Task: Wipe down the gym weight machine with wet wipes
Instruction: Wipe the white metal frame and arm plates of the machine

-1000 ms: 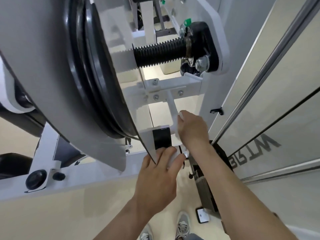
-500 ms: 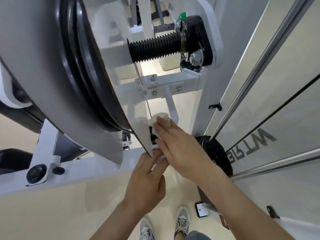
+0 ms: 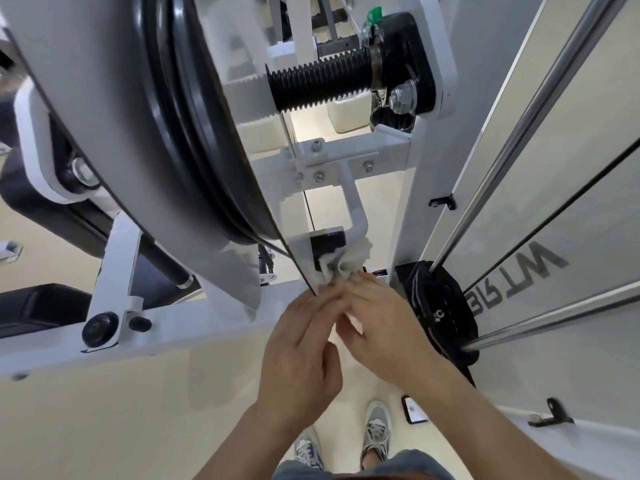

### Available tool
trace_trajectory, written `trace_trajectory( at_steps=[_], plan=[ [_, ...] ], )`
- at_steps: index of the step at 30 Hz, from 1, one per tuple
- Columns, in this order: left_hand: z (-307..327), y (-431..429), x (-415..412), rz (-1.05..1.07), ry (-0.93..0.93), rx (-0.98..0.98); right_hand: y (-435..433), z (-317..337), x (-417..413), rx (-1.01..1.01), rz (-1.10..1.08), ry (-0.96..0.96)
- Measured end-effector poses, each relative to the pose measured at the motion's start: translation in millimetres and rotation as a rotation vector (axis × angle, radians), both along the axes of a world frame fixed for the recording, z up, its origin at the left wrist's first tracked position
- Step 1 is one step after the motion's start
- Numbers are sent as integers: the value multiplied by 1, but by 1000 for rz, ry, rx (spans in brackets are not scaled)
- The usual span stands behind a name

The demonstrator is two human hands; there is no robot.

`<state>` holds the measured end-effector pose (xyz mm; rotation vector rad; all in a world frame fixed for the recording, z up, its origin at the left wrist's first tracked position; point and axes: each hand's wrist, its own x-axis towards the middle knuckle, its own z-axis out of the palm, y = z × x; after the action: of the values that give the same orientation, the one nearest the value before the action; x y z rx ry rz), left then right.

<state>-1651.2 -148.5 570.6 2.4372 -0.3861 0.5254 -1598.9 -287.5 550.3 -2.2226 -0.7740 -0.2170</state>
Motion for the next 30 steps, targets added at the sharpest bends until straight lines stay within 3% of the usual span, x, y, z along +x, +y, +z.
trace_trajectory(
  at_steps=[3,5,9,11,13,17,20,22,26,30],
  plan=[
    [2,-8,17,29,173,91,-4,11,-7,270,-83,244],
    [-4,-12,21,49,234,232,-6,9,-16,281,-154,293],
    [-17,4,9,85,251,524,1,-3,-23,-65,-246,64],
    [-16,23,0,145,278,582,8,-3,-27,-223,-282,48],
    [-13,31,-6,183,295,591,11,-3,-27,-249,-308,11],
    [-10,-4,-5,123,289,558,2,-3,-19,-81,-319,-93],
    [-3,-16,1,100,307,588,-17,3,-5,107,-404,102],
    [0,1,-3,172,364,615,-12,7,0,11,-390,38],
    [1,23,-14,258,413,606,20,-7,-20,-390,-240,-55],
    [-2,-16,-5,117,330,584,-2,-13,-32,-463,-244,-48]
  ],
)
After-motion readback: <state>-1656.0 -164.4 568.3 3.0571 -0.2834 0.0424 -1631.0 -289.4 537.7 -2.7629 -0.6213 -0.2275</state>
